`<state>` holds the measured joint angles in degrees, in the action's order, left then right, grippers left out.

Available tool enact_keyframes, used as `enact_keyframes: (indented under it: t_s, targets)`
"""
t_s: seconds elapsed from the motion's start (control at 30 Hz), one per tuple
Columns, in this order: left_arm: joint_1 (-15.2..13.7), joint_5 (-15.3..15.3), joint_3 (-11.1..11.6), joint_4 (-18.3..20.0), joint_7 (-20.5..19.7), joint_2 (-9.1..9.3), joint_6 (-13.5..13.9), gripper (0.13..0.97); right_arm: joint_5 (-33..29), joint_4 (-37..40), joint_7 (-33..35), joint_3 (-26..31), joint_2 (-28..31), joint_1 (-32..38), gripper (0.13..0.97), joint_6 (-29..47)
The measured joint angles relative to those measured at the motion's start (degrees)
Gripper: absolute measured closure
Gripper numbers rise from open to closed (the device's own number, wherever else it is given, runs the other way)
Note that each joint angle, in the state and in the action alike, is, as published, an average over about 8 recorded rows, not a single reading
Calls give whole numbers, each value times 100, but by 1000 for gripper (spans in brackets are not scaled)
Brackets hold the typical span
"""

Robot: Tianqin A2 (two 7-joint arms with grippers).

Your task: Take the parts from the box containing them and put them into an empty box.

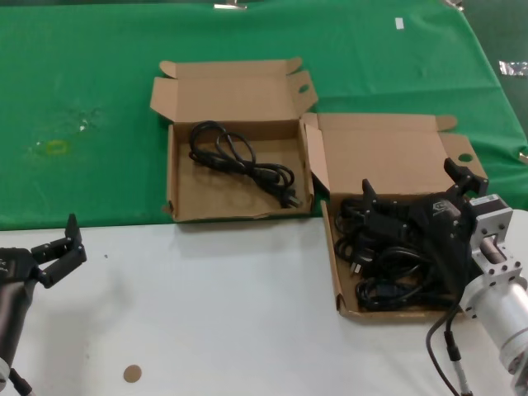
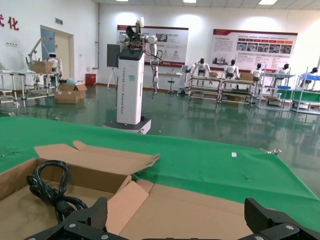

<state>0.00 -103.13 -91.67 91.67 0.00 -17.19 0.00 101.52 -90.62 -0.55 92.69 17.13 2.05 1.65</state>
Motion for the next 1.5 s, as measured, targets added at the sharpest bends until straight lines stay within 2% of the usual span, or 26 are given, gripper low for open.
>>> enact_keyframes:
  t_s: [1.5]
  targets:
    - [0, 0, 0, 0, 0, 0, 0, 132, 0, 0, 0, 0, 0, 0, 129, 0]
